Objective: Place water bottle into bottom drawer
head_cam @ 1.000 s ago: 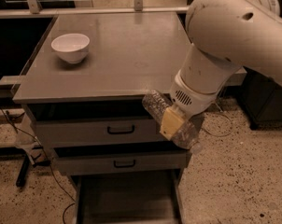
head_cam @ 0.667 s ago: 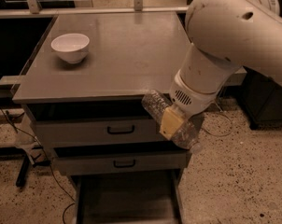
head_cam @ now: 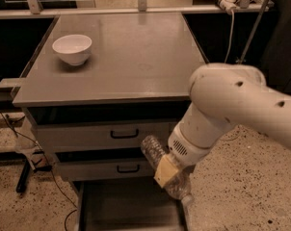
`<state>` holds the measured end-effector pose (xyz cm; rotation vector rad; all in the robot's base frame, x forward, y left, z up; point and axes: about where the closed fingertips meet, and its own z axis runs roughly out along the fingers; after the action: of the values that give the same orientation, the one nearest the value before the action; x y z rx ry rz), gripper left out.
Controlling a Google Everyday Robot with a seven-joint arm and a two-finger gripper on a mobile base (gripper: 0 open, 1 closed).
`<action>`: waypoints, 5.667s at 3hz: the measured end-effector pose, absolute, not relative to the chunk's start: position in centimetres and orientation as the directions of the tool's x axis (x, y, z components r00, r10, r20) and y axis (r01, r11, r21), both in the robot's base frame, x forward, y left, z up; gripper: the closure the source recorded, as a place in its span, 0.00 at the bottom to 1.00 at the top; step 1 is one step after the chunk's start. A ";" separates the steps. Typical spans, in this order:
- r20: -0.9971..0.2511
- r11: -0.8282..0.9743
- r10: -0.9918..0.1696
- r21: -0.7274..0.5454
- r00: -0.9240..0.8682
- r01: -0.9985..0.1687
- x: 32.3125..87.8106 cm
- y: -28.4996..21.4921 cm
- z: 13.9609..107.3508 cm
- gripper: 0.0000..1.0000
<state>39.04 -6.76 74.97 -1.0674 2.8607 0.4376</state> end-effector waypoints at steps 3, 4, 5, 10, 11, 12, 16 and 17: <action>-0.089 0.718 -0.606 0.367 -0.791 -0.591 35.5 -4.9 67.9 1.00; -0.051 0.724 -0.580 0.425 -0.813 -0.543 33.2 -2.0 64.0 1.00; -0.020 0.761 -0.511 0.455 -0.859 -0.463 32.1 0.6 58.9 1.00; -0.065 0.721 -0.243 0.655 -0.968 -0.225 34.7 3.1 48.7 1.00; -0.065 0.721 -0.243 0.655 -0.968 -0.225 34.7 3.1 48.7 1.00; -0.027 0.713 -0.199 0.681 -0.980 -0.164 34.3 4.0 45.5 1.00; 0.089 0.663 -0.063 0.748 -0.994 0.024 36.9 7.4 35.0 1.00; 0.089 0.640 -0.041 0.767 -0.995 0.043 37.3 7.9 33.7 1.00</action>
Offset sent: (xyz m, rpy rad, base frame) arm -0.0218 0.0107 -0.0489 0.0411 0.0964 -0.0255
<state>37.31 7.95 33.67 0.0016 2.9334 1.3755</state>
